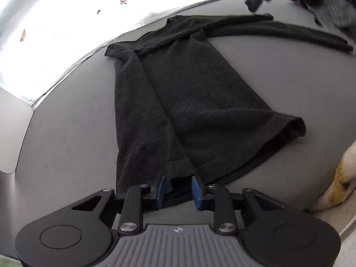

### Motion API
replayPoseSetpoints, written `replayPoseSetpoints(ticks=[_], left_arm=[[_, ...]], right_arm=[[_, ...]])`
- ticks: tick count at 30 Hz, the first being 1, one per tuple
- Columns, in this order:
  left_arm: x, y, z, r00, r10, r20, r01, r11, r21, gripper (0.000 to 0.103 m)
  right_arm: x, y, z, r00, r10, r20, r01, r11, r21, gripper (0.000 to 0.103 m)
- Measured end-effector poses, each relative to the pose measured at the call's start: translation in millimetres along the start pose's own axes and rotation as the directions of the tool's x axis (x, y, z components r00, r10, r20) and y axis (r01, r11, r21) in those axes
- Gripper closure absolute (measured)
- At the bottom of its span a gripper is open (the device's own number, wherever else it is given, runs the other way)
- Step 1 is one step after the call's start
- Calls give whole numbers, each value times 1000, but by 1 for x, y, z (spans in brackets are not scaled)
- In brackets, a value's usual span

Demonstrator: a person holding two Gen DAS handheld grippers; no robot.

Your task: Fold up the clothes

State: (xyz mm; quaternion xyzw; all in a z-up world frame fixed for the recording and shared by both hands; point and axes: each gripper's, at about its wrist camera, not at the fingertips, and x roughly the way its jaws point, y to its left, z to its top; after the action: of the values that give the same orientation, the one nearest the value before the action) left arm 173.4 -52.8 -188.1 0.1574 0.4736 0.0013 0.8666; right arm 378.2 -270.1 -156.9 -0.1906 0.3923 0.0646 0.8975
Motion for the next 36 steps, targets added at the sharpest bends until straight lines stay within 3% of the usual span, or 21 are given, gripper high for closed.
replayPoseSetpoints(ticks=[3,6,8,11,12,14,16,17,18,19,20,22,24,28,30,32,35,36], left_arm=[[11,27,-6,1000,3,-31,-7,992,-123,65],[23,54,-11,998,5,-68,-21,970,-243,65],[32,70,-14,996,-9,-83,-17,951,-307,65],[36,86,-17,997,-51,-65,26,937,-348,65],[39,91,-18,995,-80,-60,53,929,-366,65],[45,100,-18,989,-140,-53,107,909,-403,63],[49,102,-20,985,-161,-57,125,907,-402,64],[50,102,-21,984,-169,-58,132,907,-399,65],[50,104,-22,983,-175,-58,138,906,-401,74],[50,106,-23,982,-181,-57,143,904,-403,85],[48,109,-24,980,-193,-51,156,900,-407,94],[39,118,-26,977,-211,-31,182,899,-397,95],[38,126,-32,970,-236,-53,196,898,-395,94],[49,133,-40,959,-241,-146,175,915,-362,87],[49,139,-37,962,-229,-151,164,922,-350,81],[47,149,-29,970,-207,-125,149,918,-367,73],[57,162,1,983,-164,-85,122,922,-368,70],[60,166,11,986,-150,-72,113,923,-368,68]], right_arm=[[-28,41,-19,974,225,-34,-223,974,43,52],[-51,86,-36,910,407,-74,-405,913,49,52],[-65,110,-44,845,526,-95,-522,851,61,53],[-79,143,-49,721,680,-132,-673,733,98,52],[-81,151,-48,702,699,-138,-692,715,98,52],[-75,164,-47,692,704,-157,-694,709,123,50],[-62,172,-47,679,713,-177,-682,701,208,50],[-54,173,-47,659,728,-186,-681,684,263,56],[-47,174,-48,640,744,-192,-679,664,313,67],[-44,175,-49,623,758,-193,-681,647,342,99],[-46,176,-50,615,767,-185,-689,636,346,98],[-59,174,-48,582,798,-154,-726,596,342,99],[-70,176,-48,579,799,-161,-736,597,319,98],[-70,204,-55,607,721,-333,-711,681,178,97],[-76,198,-50,626,715,-310,-703,690,172,89],[-83,177,-38,669,708,-227,-680,706,197,51],[-85,132,-20,747,658,-96,-611,736,291,48],[-80,112,-14,785,617,-63,-563,752,343,47]])
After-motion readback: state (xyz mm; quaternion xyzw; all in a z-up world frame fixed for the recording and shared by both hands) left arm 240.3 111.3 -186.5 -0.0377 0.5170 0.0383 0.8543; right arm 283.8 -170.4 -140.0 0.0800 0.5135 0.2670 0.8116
